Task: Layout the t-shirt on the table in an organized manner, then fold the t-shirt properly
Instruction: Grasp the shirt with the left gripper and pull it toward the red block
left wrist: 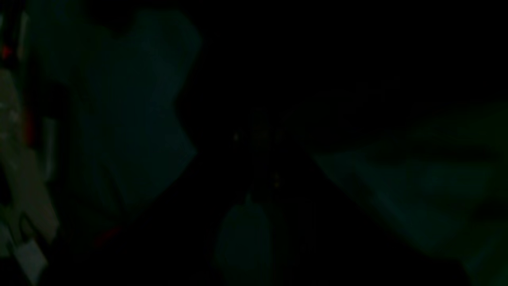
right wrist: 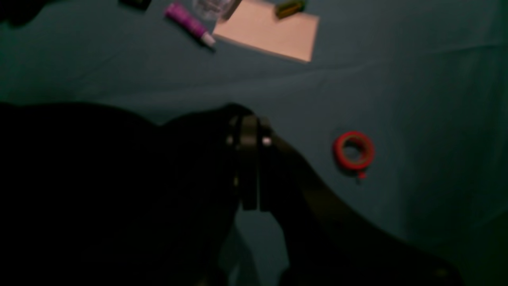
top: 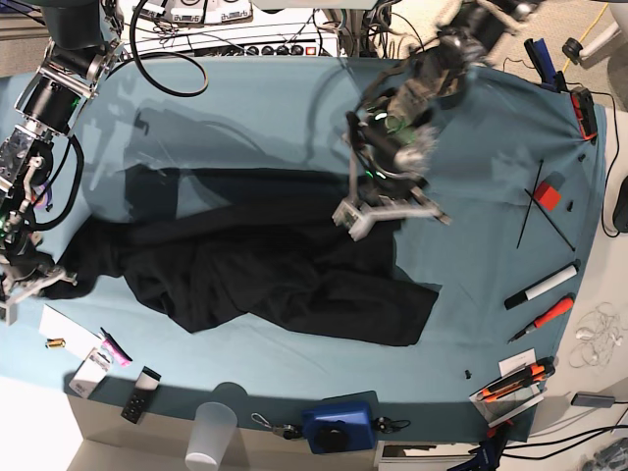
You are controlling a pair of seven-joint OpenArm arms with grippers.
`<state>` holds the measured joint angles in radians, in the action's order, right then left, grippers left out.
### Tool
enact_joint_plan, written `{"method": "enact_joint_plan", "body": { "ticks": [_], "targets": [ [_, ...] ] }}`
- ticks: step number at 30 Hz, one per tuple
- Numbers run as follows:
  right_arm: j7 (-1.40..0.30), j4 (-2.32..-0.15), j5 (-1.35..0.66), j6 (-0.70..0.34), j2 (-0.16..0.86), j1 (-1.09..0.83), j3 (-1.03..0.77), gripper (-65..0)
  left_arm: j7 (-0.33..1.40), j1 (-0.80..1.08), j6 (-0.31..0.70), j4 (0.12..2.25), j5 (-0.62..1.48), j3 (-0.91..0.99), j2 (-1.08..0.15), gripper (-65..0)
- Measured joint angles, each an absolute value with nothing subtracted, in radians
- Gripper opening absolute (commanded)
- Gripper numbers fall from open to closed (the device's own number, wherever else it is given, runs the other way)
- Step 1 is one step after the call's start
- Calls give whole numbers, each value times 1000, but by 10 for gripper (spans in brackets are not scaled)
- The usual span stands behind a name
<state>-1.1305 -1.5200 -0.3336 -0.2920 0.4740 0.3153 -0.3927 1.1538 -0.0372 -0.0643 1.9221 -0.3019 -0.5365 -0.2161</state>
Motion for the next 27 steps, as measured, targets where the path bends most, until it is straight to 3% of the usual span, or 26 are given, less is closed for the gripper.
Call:
{"method": "enact_joint_plan", "body": {
  "ticks": [5,12,15,22,24,27],
  "targets": [
    [-1224,-1520,-504,-366,473,315,-392,-650,1176,9,-75,2029,-334,-530,-272,-650],
    [-996,-1503,-374,-383,474,305,-392,-650,1108,86,-70,2050,-334,-412,-275,-650],
    [-926,-1419,-369,-386,474,308,-392,-650,1078,86,-24,2050,-316,-349,-274,-650],
    [-903,-1214,-363,-385,467,302,-392,-650,1064,88,40,2051,-200,-241,-274,-650],
    [-938,-1214,-360,-452,469,303,-393,-650,1064,88,43,2051,-179,-231,-274,-650],
    [-989,-1214,-418,-574,471,305,-392,-432,1065,88,43,2051,-158,-229,-274,-650]
  ]
}}
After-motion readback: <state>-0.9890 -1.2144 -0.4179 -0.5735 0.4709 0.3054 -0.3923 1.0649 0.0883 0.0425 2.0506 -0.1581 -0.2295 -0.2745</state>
